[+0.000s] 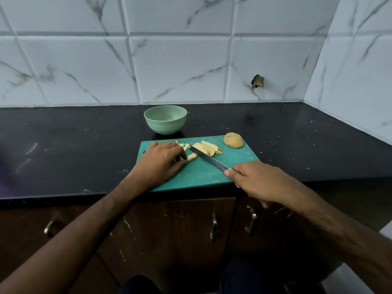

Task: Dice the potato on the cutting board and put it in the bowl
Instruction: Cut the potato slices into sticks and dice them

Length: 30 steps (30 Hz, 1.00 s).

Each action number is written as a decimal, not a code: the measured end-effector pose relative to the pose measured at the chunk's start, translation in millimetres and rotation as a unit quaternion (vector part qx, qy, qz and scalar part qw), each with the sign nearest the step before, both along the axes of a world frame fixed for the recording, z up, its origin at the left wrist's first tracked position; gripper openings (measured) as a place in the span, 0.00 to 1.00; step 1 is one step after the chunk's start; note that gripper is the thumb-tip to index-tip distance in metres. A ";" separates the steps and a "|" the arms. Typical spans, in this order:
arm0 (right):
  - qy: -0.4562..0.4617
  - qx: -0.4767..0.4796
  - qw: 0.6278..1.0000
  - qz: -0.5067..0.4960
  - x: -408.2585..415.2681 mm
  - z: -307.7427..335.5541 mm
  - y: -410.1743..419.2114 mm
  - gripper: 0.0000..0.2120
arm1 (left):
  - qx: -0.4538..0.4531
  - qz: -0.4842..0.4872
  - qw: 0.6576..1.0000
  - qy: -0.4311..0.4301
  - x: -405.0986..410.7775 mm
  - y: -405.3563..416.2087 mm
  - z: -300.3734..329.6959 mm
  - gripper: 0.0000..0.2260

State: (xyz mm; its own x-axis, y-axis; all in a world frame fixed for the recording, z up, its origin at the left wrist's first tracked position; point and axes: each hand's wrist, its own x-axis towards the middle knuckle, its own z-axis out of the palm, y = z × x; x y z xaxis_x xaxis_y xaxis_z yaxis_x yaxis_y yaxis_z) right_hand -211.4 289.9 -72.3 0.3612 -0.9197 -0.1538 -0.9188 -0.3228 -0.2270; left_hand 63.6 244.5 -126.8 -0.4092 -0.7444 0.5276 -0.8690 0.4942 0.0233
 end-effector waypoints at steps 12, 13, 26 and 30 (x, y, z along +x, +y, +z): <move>0.012 -0.013 1.000 -0.007 -7.8 1.8 4.4 0.22 | -0.064 -0.010 0.998 -0.016 0.8 1.6 -0.8 0.05; 0.011 -0.012 1.000 -0.009 -8.9 1.9 4.4 0.22 | -0.067 -0.025 0.997 -0.013 0.4 2.0 -0.2 0.04; -0.014 0.012 1.000 -0.004 -12.5 2.3 12.1 0.21 | 0.049 -0.134 0.990 -0.007 3.5 3.3 2.5 0.13; 0.014 -0.001 1.000 0.004 -14.4 0.4 16.4 0.22 | 0.058 -0.136 0.989 -0.005 3.3 3.3 2.9 0.13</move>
